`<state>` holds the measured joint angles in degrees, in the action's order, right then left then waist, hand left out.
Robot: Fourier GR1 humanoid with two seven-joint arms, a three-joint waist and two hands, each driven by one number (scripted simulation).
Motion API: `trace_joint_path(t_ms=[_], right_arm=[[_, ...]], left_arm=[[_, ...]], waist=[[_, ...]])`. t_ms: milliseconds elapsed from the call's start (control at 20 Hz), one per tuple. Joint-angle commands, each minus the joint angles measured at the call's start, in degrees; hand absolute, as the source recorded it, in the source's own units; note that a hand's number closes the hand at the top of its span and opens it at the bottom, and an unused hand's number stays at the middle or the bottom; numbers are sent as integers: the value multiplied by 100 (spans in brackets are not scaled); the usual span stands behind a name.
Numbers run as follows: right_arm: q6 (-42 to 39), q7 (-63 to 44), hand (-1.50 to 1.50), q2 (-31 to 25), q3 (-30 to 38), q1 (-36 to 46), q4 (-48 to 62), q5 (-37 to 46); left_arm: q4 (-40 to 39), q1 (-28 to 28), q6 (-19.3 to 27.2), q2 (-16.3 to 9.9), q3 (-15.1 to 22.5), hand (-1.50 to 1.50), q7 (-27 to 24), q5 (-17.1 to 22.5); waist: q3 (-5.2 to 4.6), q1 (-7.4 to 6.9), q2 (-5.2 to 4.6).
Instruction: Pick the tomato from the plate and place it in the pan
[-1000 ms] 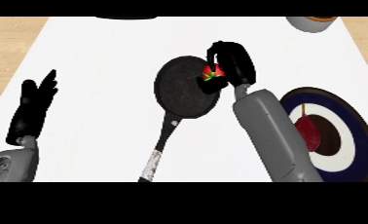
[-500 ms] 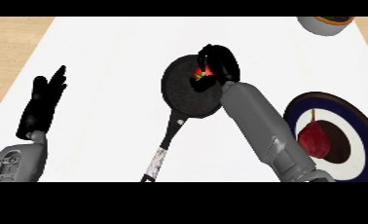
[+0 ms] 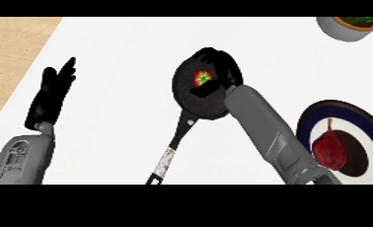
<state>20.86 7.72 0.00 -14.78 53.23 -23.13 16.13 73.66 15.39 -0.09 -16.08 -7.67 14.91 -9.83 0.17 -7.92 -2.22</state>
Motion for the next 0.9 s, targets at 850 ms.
trace_joint_path(t_ms=[850], right_arm=[[1095,1753,-150,0,447,147,381,-2391]], left_arm=[[-220,-306,34,-152,-260,0,-336,16]], waist=[[-12,409,114]])
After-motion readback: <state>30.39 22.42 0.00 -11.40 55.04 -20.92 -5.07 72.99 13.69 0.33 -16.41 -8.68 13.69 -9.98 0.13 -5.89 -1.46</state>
